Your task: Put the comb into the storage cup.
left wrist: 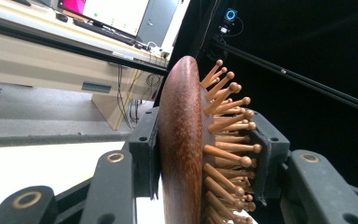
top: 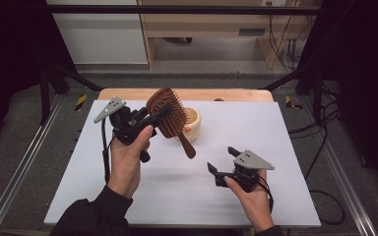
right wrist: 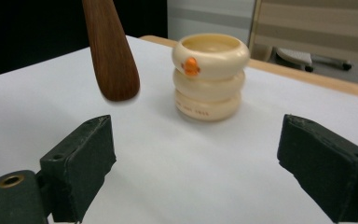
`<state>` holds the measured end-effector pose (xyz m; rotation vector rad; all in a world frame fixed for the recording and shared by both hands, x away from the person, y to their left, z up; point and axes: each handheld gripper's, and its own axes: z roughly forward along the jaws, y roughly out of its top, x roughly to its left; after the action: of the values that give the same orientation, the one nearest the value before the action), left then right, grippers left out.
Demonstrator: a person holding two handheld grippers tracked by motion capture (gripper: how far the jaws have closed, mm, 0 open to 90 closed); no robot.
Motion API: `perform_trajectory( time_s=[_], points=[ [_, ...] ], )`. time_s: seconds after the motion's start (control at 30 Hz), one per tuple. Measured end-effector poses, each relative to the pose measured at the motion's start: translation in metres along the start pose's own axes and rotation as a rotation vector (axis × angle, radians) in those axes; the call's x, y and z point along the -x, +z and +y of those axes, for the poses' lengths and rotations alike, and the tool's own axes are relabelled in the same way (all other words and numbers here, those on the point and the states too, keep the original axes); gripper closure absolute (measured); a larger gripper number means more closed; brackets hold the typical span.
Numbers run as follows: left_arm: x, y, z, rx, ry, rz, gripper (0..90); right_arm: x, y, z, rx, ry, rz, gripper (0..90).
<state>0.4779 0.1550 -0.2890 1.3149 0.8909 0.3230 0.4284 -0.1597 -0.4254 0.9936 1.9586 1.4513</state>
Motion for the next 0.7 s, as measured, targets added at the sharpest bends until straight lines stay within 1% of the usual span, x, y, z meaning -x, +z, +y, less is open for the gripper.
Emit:
perform_trajectory(
  time_s=[0.1,0.17,0.2,0.27,0.33,0.37,0.4,0.43,0.5,0.53,0.6,0.7],
  points=[
    [-0.002,0.005,0.011,0.016,0.004,0.022,52.8,0.010,-0.014,-0.009,-0.016,0.033,-0.003,10.1],
    [-0.003,0.008,0.017,0.041,0.000,0.042,52.7,0.018,-0.023,-0.015,-0.007,0.052,-0.018,9.4],
    [-0.004,0.008,0.020,0.061,0.003,0.056,52.7,0.022,-0.027,-0.018,0.000,0.053,-0.031,9.1],
    [-0.004,0.011,0.027,0.075,0.026,0.075,52.7,0.029,-0.034,-0.021,0.020,0.066,-0.054,9.0],
    [-0.006,0.016,0.034,0.082,0.035,0.093,52.7,0.034,-0.039,-0.022,0.030,0.051,-0.074,8.6],
    [-0.007,0.017,0.036,0.086,0.036,0.098,52.6,0.036,-0.040,-0.022,0.037,0.038,-0.089,8.6],
    [-0.008,0.020,0.038,0.089,0.041,0.104,52.6,0.038,-0.041,-0.022,0.041,0.037,-0.090,8.6],
    [-0.009,0.023,0.041,0.091,0.053,0.112,52.6,0.039,-0.041,-0.022,0.047,0.044,-0.088,8.5],
    [-0.012,0.028,0.045,0.096,0.063,0.126,52.6,0.042,-0.041,-0.024,0.045,0.052,-0.086,8.1],
    [-0.013,0.030,0.045,0.096,0.063,0.130,52.6,0.042,-0.040,-0.025,0.043,0.058,-0.089,7.8],
    [-0.016,0.035,0.048,0.098,0.059,0.139,52.5,0.043,-0.039,-0.025,0.040,0.053,-0.090,7.2],
    [-0.022,0.044,0.050,0.097,0.061,0.153,52.5,0.042,-0.039,-0.024,0.049,0.055,-0.084,6.9]
  ],
)
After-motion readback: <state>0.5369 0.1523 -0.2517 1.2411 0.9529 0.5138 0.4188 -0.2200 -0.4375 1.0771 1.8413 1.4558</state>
